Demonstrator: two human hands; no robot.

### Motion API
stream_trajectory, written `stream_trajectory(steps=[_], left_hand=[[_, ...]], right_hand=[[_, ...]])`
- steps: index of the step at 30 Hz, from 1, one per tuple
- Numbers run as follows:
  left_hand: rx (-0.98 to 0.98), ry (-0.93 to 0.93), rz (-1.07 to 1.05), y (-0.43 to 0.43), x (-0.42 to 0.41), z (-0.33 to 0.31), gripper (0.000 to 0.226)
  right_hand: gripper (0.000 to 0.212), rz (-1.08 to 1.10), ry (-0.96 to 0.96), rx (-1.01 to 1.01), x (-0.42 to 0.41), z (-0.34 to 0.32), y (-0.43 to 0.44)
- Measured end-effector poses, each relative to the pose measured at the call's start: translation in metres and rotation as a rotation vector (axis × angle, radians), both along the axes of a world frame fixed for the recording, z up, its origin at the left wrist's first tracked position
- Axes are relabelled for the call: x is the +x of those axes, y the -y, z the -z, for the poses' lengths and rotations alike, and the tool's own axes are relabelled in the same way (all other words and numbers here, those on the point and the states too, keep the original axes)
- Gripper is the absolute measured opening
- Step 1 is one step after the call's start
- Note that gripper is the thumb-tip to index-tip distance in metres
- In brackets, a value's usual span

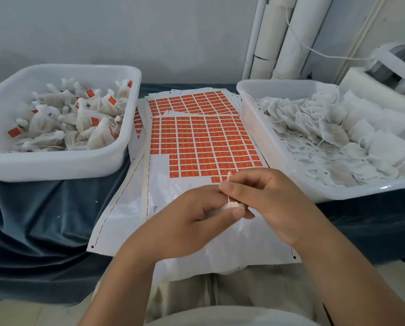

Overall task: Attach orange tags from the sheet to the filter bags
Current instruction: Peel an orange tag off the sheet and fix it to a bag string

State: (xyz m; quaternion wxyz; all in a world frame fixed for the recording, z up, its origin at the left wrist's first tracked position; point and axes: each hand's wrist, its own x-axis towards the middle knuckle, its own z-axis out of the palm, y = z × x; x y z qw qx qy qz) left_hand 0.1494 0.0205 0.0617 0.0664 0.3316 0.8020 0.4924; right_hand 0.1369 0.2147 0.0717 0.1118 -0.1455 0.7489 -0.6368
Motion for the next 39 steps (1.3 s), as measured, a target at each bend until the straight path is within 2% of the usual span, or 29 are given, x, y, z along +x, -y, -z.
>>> stream_trajectory(steps=[4,7,11,15,22,27,37,39], left_hand=[[0.025,-0.012,0.075,0.003,0.0,-0.001,0.022],[0.033,0.024,0.045,0.006,-0.002,-0.001,0.022],[0.102,0.148,-0.006,0.011,-0.005,0.004,0.04],[0.231,0.182,-0.003,0.009,-0.005,0.004,0.035],[0.424,0.263,0.01,0.009,-0.007,0.012,0.043],[0.471,0.321,0.027,0.014,-0.011,0.017,0.043],[0.637,0.438,0.15,0.01,-0.012,0.02,0.039],[0.629,0.441,0.152,0.012,-0.012,0.021,0.039]], right_hand=[[0.035,-0.016,0.061,-0.082,-0.002,0.003,0.001],[0.035,-0.014,0.037,-0.127,-0.003,0.002,0.001],[0.018,0.017,-0.112,-0.054,0.0,-0.002,0.001],[0.008,0.001,-0.329,0.052,0.001,-0.004,-0.003],[0.007,0.028,-0.488,0.16,0.005,-0.006,-0.003],[0.011,0.013,-0.647,0.294,0.006,-0.005,0.0],[0.005,0.071,-0.613,0.276,0.01,-0.009,0.002],[0.011,0.121,-0.568,0.235,0.011,-0.01,0.001]])
